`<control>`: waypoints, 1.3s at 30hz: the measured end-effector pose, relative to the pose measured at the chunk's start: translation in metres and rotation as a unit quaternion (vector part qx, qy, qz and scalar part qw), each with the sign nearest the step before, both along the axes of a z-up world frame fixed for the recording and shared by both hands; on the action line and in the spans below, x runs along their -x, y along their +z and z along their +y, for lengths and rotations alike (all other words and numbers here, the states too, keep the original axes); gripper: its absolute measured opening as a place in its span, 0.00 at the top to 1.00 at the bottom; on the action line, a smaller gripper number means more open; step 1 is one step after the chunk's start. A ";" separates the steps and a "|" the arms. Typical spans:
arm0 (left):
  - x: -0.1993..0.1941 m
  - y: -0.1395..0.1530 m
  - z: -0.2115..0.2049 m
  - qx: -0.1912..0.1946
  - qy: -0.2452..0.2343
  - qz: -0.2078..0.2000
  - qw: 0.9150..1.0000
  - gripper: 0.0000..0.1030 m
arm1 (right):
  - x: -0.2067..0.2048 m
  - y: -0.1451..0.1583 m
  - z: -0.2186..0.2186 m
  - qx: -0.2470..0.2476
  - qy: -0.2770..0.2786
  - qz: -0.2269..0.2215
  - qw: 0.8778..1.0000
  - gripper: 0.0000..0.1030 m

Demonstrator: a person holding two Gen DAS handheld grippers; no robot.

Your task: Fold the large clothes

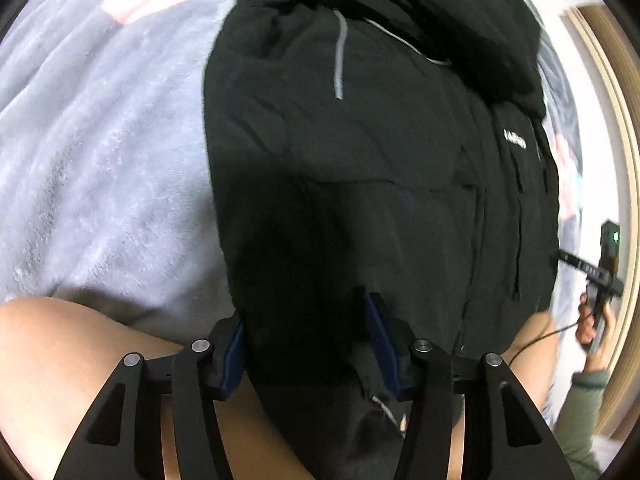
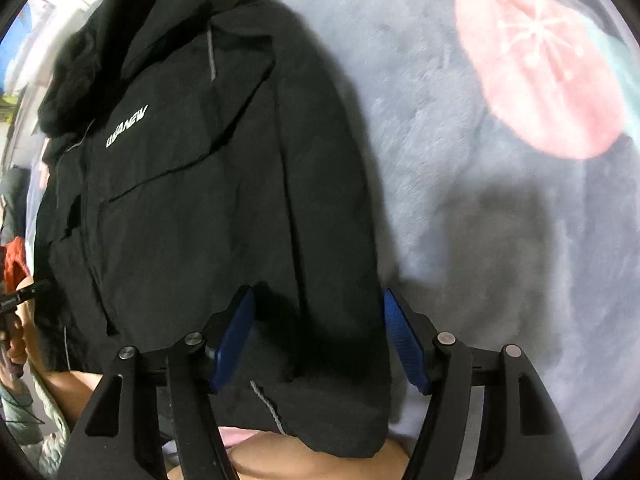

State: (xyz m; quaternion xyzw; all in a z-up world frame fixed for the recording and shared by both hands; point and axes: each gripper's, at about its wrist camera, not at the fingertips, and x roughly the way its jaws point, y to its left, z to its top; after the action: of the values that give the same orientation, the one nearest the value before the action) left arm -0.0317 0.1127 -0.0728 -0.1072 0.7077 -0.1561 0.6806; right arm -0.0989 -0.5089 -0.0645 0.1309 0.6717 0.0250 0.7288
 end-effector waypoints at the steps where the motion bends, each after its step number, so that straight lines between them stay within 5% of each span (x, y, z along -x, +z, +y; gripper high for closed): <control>1: 0.001 0.000 -0.002 -0.001 -0.005 -0.004 1.000 0.47 | 0.000 -0.001 -0.002 0.002 0.002 0.000 1.000 0.32; 4: 0.003 0.000 -0.007 0.016 0.001 -0.006 1.000 0.57 | -0.005 -0.008 0.002 0.003 0.008 0.003 1.000 0.45; 6: 0.000 0.001 -0.013 0.017 0.003 -0.018 1.000 0.83 | -0.007 -0.006 0.009 0.030 0.024 -0.006 0.999 0.58; 11: -0.006 0.016 -0.011 0.066 0.009 -0.042 0.997 0.87 | 0.006 0.012 0.028 0.086 0.061 -0.037 0.994 0.81; 35: -0.006 0.011 -0.027 0.049 -0.017 -0.053 0.997 0.86 | 0.025 0.009 0.040 0.130 0.056 -0.086 0.986 0.83; 39: -0.008 0.025 -0.024 0.072 -0.007 -0.074 0.995 0.88 | 0.029 0.023 0.044 0.139 0.056 -0.099 0.984 0.86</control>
State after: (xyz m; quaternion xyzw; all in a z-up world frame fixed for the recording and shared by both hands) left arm -0.0242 0.0885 -0.0475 -0.1386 0.6429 -0.2191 0.7207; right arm -0.1283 -0.4647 -0.0415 -0.0127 0.5993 -0.0147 0.8003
